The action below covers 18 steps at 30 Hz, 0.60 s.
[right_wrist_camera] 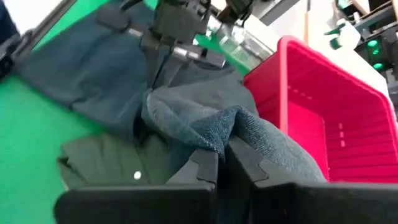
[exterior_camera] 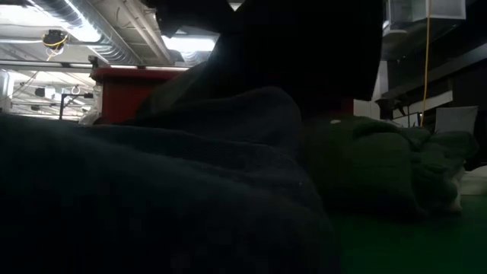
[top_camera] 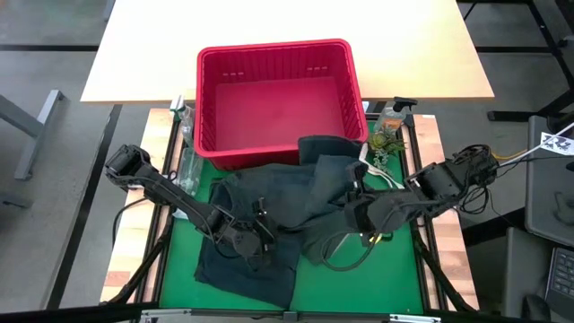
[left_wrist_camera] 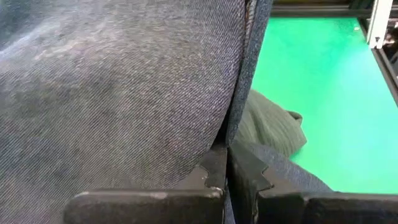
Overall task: Fold laundry
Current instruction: Fold the dark blue pants
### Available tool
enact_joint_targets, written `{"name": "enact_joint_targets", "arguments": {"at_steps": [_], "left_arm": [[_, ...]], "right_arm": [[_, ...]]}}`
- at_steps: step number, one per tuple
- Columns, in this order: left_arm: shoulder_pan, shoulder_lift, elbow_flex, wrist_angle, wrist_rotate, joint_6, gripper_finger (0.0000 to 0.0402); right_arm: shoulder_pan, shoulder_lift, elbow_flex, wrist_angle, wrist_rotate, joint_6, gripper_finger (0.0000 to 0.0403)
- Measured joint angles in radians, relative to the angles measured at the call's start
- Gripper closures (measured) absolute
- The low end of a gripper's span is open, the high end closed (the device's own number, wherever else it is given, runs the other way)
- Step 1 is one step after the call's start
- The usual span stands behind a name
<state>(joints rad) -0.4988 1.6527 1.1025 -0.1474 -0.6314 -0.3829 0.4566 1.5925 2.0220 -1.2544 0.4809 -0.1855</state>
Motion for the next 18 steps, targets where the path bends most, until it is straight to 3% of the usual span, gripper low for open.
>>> {"name": "enact_joint_targets", "arguments": {"at_steps": [7, 18], "left_arm": [[0.000, 0.000, 0.001, -0.014, -0.001, -0.017, 0.0401], [0.000, -0.001, 0.002, -0.096, -0.001, -0.113, 0.0401]], "right_arm": [[0.002, 0.003, -0.001, -0.015, -0.002, 0.046, 0.0381], [0.002, 0.006, -0.003, -0.080, 0.024, 0.248, 0.0267]]}}
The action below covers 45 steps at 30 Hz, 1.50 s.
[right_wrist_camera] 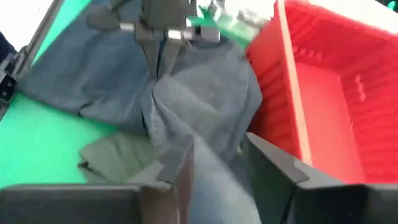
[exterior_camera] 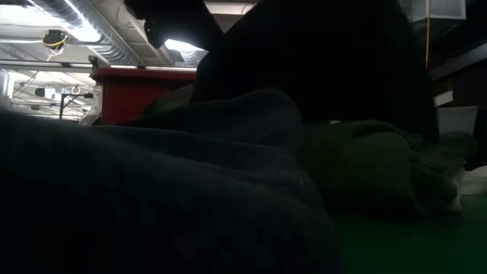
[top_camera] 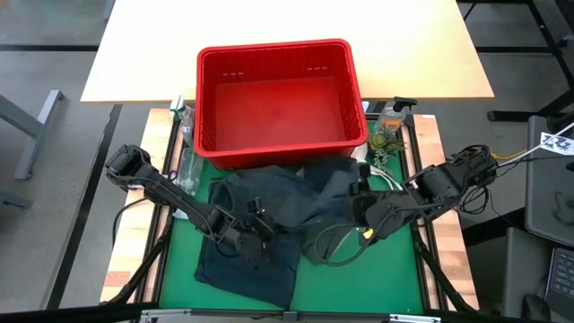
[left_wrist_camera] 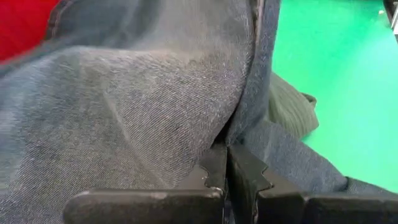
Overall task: Fold laundry
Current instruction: Fold the dark blue pants
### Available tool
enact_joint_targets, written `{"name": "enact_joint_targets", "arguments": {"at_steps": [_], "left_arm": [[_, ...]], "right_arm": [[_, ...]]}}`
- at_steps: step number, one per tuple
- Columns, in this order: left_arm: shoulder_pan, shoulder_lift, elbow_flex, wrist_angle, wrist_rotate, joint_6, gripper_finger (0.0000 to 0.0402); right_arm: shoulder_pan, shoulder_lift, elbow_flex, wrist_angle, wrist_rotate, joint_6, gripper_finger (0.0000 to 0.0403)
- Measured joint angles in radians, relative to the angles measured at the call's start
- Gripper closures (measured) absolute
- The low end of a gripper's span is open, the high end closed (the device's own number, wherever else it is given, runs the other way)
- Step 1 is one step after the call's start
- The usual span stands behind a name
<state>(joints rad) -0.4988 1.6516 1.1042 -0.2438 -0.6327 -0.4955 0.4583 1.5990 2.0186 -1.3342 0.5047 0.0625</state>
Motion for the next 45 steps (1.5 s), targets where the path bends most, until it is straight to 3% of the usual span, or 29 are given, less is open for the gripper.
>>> {"name": "enact_joint_targets", "arguments": {"at_steps": [5, 10, 19, 32, 38, 45], "left_arm": [[0.002, -0.001, 0.000, 0.008, 0.000, -0.001, 0.0394], [0.006, -0.001, 0.001, 0.009, -0.014, 0.000, 0.0344], [0.016, -0.002, 0.002, 0.039, 0.065, 0.000, 0.0272], [0.012, -0.129, 0.004, -0.043, 0.111, -0.019, 0.0290], [-0.004, -0.131, 0.004, -0.261, 0.127, -0.231, 0.0305], [-0.019, -0.021, 0.004, -0.428, 0.169, -0.451, 0.0325]], "right_arm": [[0.000, 0.000, 0.000, -0.151, -0.047, 0.151, 0.0254], [-0.001, -0.006, -0.028, -0.229, -0.117, 0.295, 0.0257], [0.006, -0.057, -0.199, -0.237, -0.166, 0.260, 0.0258], [0.006, -0.158, -0.326, -0.238, -0.139, 0.247, 0.0259], [0.006, -0.158, -0.326, -0.237, -0.133, 0.243, 0.0259], [0.006, -0.191, -0.328, -0.236, -0.102, 0.198, 0.0259]]}}
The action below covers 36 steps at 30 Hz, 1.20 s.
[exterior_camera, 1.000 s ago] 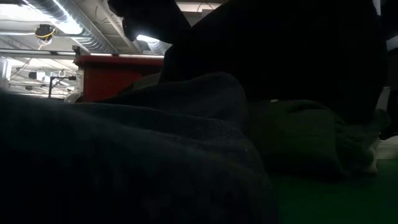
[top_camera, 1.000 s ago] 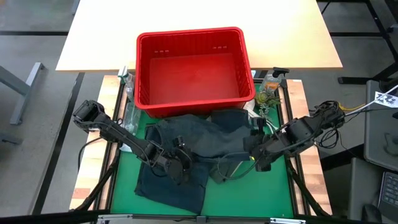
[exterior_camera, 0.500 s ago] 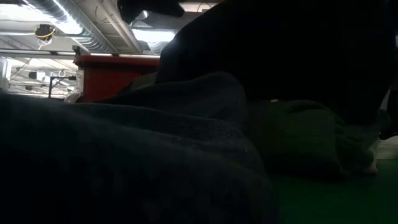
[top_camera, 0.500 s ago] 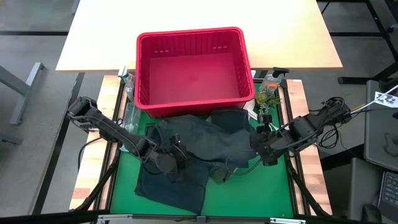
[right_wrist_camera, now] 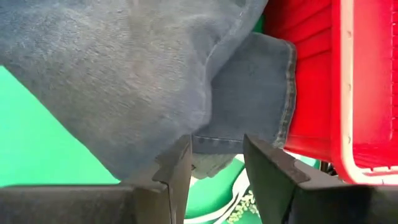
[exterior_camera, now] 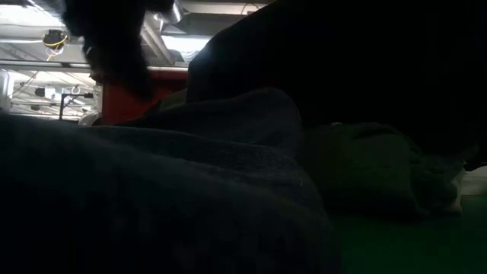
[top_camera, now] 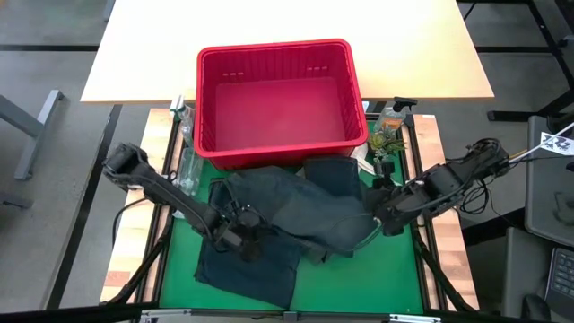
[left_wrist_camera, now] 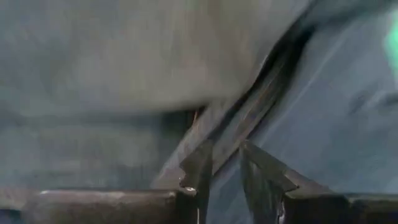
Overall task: Fold laundry
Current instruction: Fold the dark blue pants
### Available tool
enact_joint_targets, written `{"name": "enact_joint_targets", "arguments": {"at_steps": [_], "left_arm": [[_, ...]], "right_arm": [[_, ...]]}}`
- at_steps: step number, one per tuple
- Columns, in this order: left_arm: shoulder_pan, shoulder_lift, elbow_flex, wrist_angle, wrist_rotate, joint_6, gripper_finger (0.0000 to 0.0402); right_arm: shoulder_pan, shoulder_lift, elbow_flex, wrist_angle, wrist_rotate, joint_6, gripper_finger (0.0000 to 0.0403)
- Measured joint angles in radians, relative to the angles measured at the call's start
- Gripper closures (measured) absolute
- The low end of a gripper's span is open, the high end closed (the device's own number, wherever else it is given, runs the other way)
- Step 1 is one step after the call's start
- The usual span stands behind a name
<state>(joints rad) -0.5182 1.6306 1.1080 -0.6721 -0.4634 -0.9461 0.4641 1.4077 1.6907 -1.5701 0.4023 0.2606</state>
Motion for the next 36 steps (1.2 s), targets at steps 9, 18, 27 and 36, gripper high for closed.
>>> {"name": "enact_joint_targets", "arguments": {"at_steps": [9, 18, 27, 36], "left_arm": [[0.007, 0.217, 0.005, -0.066, 0.223, -0.073, 0.0349], [-0.022, 0.203, 0.002, -0.233, 0.422, -0.169, 0.0366], [-0.051, 0.177, -0.003, -0.277, 0.459, -0.231, 0.0369], [-0.051, 0.176, -0.003, -0.271, 0.439, -0.231, 0.0369]], "right_arm": [[0.000, -0.188, -0.169, 0.016, 0.074, 0.106, 0.0259], [0.000, -0.336, -0.434, 0.148, 0.060, 0.210, 0.0259], [0.000, -0.344, -0.649, 0.276, 0.168, 0.112, 0.0258], [-0.003, -0.343, -0.806, 0.446, 0.284, -0.117, 0.0258]]}}
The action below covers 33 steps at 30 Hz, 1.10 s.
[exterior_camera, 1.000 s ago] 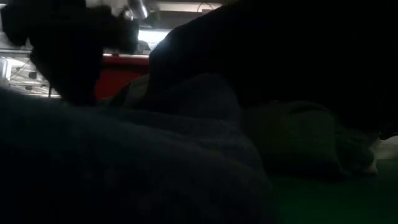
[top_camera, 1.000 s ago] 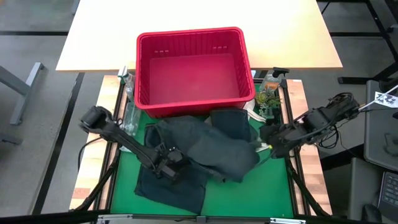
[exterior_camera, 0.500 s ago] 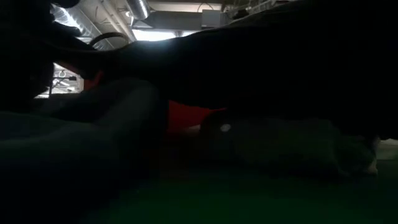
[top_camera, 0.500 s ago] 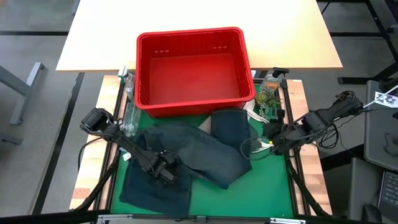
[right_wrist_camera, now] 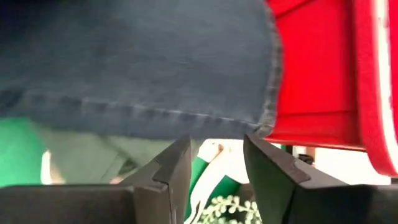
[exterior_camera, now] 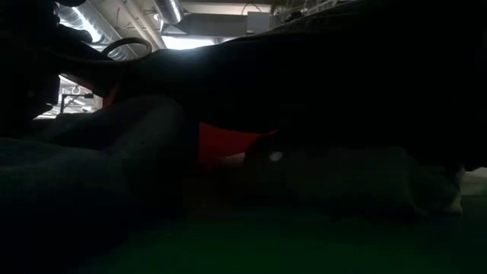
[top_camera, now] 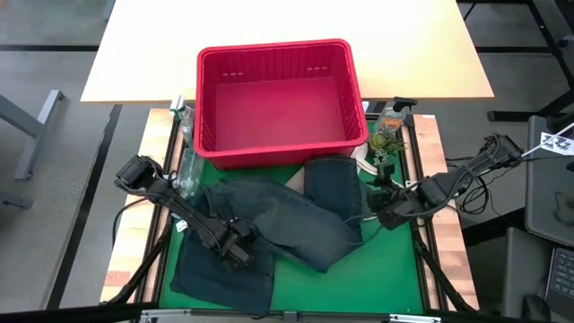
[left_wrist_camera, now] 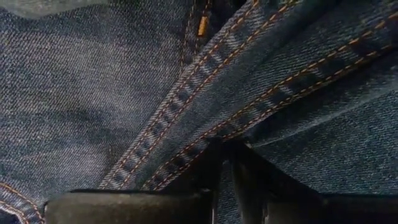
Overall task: Fold laundry
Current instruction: Fold the dark blue pants
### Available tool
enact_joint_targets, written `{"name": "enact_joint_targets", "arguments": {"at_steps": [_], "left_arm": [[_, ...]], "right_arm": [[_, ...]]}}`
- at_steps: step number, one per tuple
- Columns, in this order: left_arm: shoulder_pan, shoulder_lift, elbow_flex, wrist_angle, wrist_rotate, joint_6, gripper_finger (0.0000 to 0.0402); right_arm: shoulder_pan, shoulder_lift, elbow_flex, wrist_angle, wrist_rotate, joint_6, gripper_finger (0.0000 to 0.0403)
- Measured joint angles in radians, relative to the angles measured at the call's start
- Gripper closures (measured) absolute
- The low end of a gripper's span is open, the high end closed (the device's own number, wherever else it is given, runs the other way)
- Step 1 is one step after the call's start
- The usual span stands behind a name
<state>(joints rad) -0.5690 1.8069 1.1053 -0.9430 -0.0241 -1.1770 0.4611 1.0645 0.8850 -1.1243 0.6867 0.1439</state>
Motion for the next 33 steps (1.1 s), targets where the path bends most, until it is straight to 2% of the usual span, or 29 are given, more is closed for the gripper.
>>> {"name": "enact_joint_targets", "arguments": {"at_steps": [2, 5, 12, 20, 28, 33], "left_arm": [[0.000, 0.000, 0.000, 0.004, -0.002, 0.000, 0.0369], [0.000, -0.001, 0.000, 0.005, -0.004, 0.000, 0.0369], [0.000, -0.001, 0.000, 0.008, -0.010, 0.000, 0.0369], [0.000, -0.001, 0.000, 0.011, -0.012, 0.000, 0.0369], [0.000, -0.002, 0.000, 0.012, -0.022, -0.026, 0.0369], [0.000, -0.002, 0.001, 0.013, -0.037, -0.026, 0.0369]], "right_arm": [[-0.031, 0.000, -0.003, 0.017, 0.022, 0.005, 0.0258], [-0.114, 0.000, -0.003, 0.050, -0.018, 0.004, 0.0258], [-0.406, 0.000, -0.003, 0.203, -0.228, -0.139, 0.0259], [-0.710, 0.002, -0.002, 0.324, -0.419, -0.148, 0.0259], [-0.849, 0.052, -0.002, 0.322, -0.528, -0.148, 0.0259], [-0.868, 0.106, 0.000, 0.320, -0.526, -0.151, 0.0259]]}}
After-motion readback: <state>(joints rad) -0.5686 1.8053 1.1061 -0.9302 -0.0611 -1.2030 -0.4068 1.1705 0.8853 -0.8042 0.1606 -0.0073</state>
